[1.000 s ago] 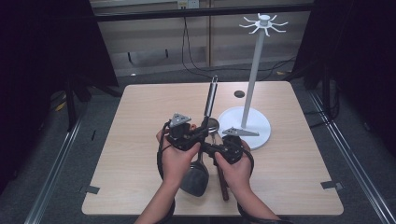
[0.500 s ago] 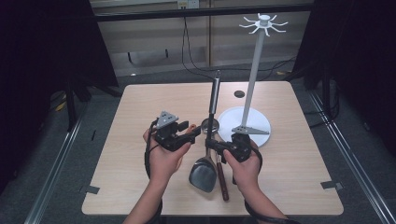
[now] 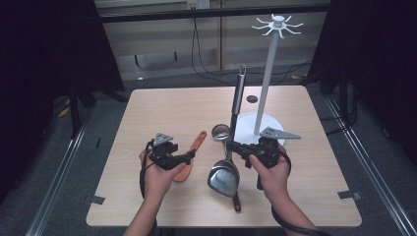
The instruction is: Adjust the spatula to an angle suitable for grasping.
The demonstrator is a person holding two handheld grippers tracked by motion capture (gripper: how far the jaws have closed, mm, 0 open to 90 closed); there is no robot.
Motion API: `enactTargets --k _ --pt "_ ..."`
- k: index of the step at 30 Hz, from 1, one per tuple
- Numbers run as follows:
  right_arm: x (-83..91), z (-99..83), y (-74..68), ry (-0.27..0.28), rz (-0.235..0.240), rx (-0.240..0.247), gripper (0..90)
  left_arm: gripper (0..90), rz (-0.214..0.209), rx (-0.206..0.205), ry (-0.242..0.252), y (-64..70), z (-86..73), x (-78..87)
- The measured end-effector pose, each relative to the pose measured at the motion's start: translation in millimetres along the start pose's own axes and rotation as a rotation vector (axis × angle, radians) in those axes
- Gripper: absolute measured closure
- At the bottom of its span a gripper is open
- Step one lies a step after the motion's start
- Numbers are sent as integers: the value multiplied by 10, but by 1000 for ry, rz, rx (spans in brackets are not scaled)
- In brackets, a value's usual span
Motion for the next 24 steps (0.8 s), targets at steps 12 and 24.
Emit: enactTargets --k 12,24 --pt "244 201 58 47 -6 77 893 189 42 8 -2 -151 -58 -9" --pt "440 490 174 95 -22 140 893 179 59 13 -1 -206 -52 13"
Point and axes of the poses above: each handheld gripper's, and its own axes: x roughly backward along the jaws, z roughly out of its top, y roughly to its right, the point moved 10 cm from there along -x, roughly forward along the jaws, and after that the axes turned 5 degrees about x, right-handed, at the moved point
